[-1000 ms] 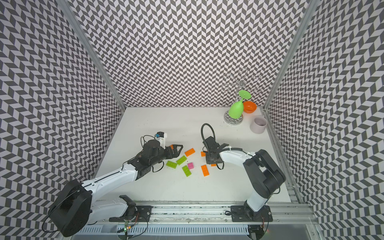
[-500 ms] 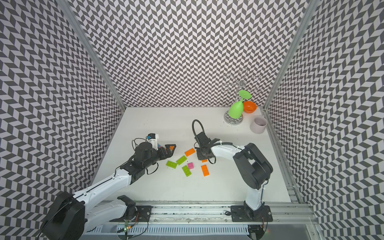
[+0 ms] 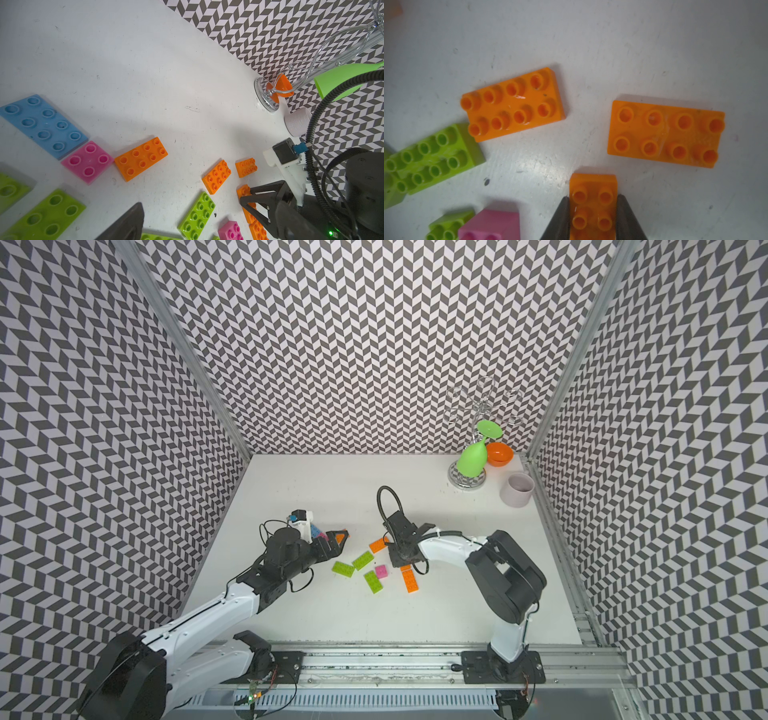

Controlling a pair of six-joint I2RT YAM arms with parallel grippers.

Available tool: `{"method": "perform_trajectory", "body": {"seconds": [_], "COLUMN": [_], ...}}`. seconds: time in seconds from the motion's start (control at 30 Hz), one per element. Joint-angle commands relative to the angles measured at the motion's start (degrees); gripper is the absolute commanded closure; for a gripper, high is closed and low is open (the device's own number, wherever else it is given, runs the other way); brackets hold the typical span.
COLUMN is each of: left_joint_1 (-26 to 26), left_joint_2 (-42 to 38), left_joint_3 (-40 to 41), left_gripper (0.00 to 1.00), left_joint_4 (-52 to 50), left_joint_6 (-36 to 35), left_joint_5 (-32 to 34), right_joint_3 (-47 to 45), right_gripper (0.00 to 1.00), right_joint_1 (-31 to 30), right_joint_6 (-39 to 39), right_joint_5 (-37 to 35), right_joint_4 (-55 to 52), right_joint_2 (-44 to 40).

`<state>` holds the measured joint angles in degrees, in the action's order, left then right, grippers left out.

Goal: Assemble a small pinwheel with lego
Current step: Place the lego brick at the center of the board.

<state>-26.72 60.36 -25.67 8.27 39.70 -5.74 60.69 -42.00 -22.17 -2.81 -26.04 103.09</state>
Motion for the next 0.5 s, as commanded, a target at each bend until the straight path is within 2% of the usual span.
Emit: {"method": "perform_trajectory", "body": {"seconds": [0.0, 0.47], "left_joint_1": [0.32, 0.34], "left_joint_2": [-0.68, -0.32], "left_joint_3": [0.62, 0.8], "left_gripper": [0.02, 0.02], "left_joint_4": [0.19, 0.52], "left_joint_6": [0.05, 0.12], "left_joint_5": [-0.41, -0.83], "right_joint_3": [-2.63, -3.33], "right_gripper": [0.7, 0.69], "right_joint_1": [-0.45, -0.98], "right_joint_6": [-0.88, -0.47], "right_joint_5": [0.08, 1.34], "right_joint_4": [-4.54, -4.28], "right_joint_2": [0.2, 0.58]}}
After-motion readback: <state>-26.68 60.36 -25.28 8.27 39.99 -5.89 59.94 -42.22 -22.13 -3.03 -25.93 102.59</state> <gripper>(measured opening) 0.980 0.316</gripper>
